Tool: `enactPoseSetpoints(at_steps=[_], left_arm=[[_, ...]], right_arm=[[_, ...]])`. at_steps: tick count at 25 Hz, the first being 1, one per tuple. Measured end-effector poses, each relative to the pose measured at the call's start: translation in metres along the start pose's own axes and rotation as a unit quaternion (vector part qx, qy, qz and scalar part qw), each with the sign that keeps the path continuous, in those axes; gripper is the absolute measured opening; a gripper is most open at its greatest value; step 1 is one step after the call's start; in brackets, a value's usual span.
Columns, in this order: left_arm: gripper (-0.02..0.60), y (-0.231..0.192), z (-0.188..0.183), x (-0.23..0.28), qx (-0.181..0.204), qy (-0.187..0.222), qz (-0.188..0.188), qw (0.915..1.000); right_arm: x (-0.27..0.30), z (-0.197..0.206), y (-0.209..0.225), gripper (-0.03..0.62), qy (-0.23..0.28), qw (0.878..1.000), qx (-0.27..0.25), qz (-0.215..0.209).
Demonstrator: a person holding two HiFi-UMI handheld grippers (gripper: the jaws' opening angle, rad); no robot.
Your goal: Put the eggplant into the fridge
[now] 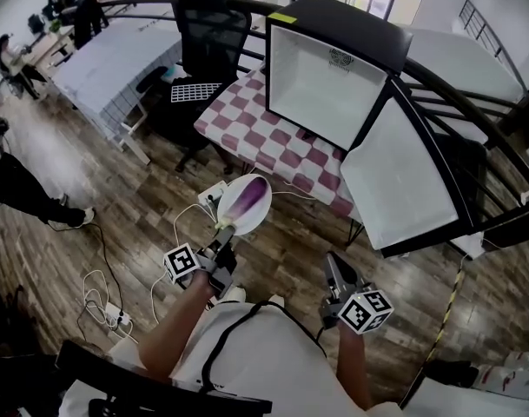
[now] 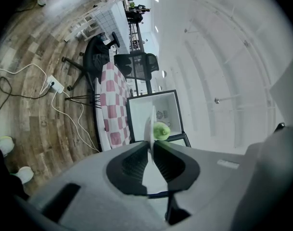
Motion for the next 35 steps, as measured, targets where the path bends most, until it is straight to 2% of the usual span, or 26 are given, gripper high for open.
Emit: enactPoseSetpoints(at_steps=[15,23,32,35], left_arm=[[0.04,-0.005,0.044,-0.008,0.002,0.033,-0.014,0.9994],[0.04,0.001,0.046,-0.014,0.004,0.043,-0.014,0.999],[0.04,-0.004,0.043,-0.012,0.001,0.047,-0.013,0.9988],[0.041,-0.011,0.041,-0.014,-0.002,0.047,-0.024,0.9986]], right_arm=[[-0.036,0.002,0.03,0.006,-0.022,1.0,0.0,-0.021],[-0.033,0.002,0.027,0.006,-0.021,0.999,-0.003,-0.038],[-0.028,0.005,0.033,0.006,-0.031,0.999,0.002,-0.037],[-0.024,0.003,0.032,0.006,-0.033,0.999,-0.002,-0.037]])
Point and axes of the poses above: the fingertips, and each gripper's own axes: x forward along the fingers, y to its right, z out of its underside, the point moved 5 cm from there along -x, backward along the fingers, and after that the axes turned 4 degrees about -z, right-handed, at the moved point
